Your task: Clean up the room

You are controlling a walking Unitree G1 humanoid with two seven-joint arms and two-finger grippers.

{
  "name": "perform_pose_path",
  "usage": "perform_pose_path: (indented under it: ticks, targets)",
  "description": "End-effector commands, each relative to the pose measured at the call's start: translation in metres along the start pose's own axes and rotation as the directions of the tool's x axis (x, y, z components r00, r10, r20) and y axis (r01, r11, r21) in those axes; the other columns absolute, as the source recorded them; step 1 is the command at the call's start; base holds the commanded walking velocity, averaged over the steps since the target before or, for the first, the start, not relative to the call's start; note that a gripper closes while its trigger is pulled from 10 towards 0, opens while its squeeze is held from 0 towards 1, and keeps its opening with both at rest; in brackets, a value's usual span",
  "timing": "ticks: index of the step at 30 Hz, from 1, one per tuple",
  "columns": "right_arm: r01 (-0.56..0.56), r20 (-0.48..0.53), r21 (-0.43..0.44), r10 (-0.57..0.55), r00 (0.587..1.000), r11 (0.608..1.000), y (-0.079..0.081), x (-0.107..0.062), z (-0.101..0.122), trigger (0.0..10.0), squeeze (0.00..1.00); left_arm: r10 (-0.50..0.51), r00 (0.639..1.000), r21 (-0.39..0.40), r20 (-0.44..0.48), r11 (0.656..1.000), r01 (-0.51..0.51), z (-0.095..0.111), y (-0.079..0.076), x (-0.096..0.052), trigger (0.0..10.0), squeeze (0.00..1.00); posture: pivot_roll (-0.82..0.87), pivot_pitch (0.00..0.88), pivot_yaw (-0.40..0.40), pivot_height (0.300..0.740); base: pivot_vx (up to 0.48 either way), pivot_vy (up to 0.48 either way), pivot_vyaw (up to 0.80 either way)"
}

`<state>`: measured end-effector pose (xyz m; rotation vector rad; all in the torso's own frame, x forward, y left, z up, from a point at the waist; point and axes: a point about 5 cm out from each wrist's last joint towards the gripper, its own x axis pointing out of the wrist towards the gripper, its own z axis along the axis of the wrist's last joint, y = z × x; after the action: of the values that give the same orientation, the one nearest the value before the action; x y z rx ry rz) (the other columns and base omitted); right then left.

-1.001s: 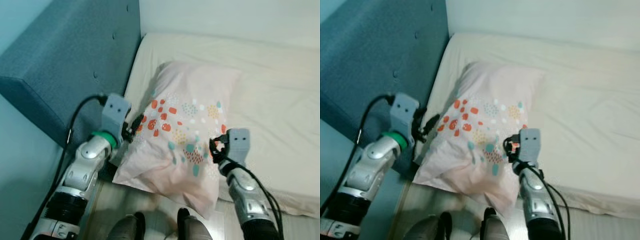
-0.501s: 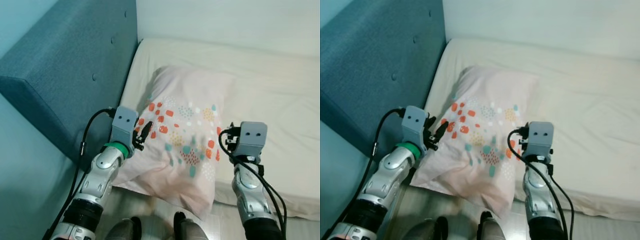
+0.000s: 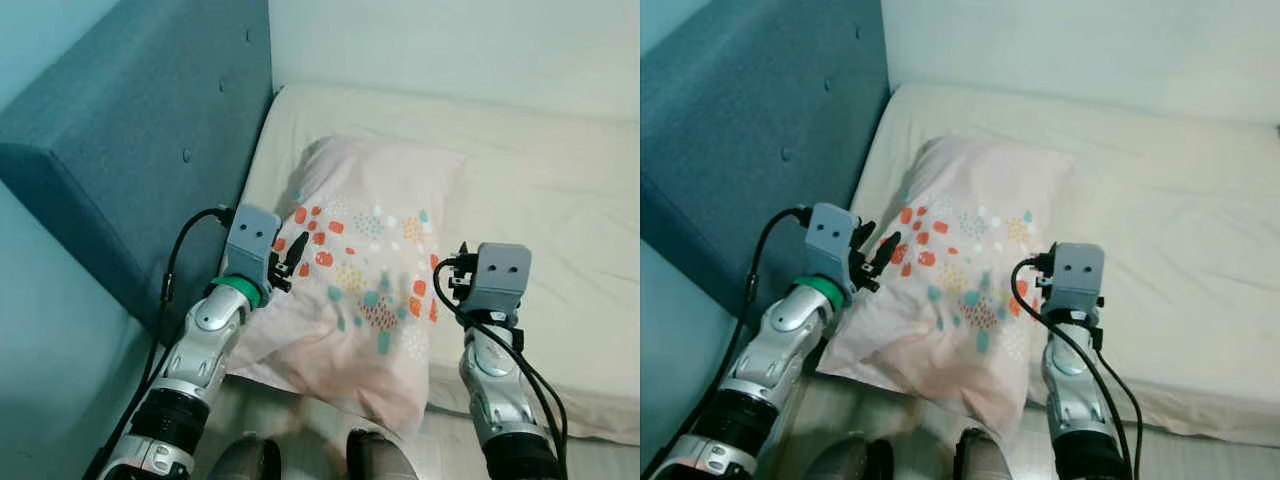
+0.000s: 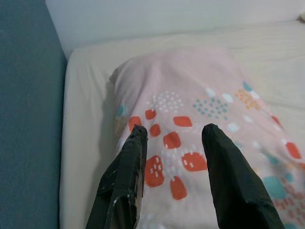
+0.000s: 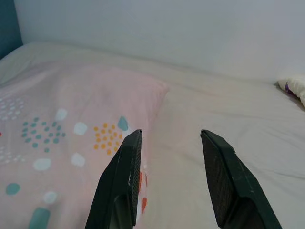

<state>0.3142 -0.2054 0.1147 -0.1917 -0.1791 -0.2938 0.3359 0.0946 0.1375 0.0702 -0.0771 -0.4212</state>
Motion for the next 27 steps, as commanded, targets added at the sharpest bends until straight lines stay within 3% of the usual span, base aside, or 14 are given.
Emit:
perform_pose_path:
  ticks: [1, 6, 10, 19, 22, 25, 27]
  targets:
    - [0.003, -0.030, 0.003, -0.003, 1.000, 1.000, 0.001, -0.005, -0.008, 10.0, 0.00, -0.005, 0.999, 0.004, -0.035, 1.000, 0.006, -0.010, 0.000, -0.003, 10.0, 0.00, -0.06, 0.096, 0.085, 0.614, 0.000, 0.000, 0.00]
    - [0.004, -0.033, 0.005, -0.004, 0.999, 1.000, 0.001, -0.005, -0.009, 10.0, 0.00, -0.004, 0.999, 0.009, -0.038, 1.000, 0.004, -0.011, 0.001, -0.003, 10.0, 0.00, -0.06, 0.099, 0.088, 0.584, 0.000, 0.000, 0.00]
    - [-0.011, -0.032, 0.026, 0.012, 0.999, 1.000, 0.004, -0.006, -0.009, 10.0, 0.00, -0.003, 0.999, 0.015, -0.041, 1.000, 0.003, -0.011, 0.003, -0.004, 10.0, 0.00, -0.06, 0.104, 0.093, 0.584, 0.000, 0.000, 0.00]
    - [-0.173, -0.025, 0.116, 0.177, 0.984, 0.978, 0.022, -0.011, -0.004, 10.0, 0.00, -0.004, 0.999, 0.032, -0.044, 0.999, 0.005, -0.011, 0.005, -0.005, 10.0, 0.00, -0.05, 0.110, 0.098, 0.584, 0.000, 0.000, 0.00]
    - [-0.233, 0.011, 0.093, 0.233, 0.972, 0.968, 0.028, -0.013, 0.003, 10.0, 0.00, -0.022, 0.999, 0.041, -0.044, 0.999, 0.024, -0.010, 0.007, -0.006, 10.0, 0.00, -0.06, 0.112, 0.100, 0.584, 0.000, 0.000, 0.00]
    - [-0.252, 0.036, 0.043, 0.250, 0.968, 0.967, 0.026, -0.016, 0.009, 10.0, 0.00, -0.086, 0.995, 0.076, -0.041, 0.993, 0.088, -0.004, 0.017, -0.009, 10.0, 0.00, -0.05, 0.117, 0.099, 0.584, 0.000, 0.000, 0.00]
    - [-0.278, 0.033, -0.012, 0.278, 0.960, 0.961, 0.018, -0.020, 0.010, 10.0, 0.00, -0.130, 0.990, 0.142, -0.053, 0.980, 0.136, 0.001, 0.031, -0.014, 10.0, 0.00, -0.05, 0.123, 0.099, 0.584, 0.000, 0.000, 0.00]
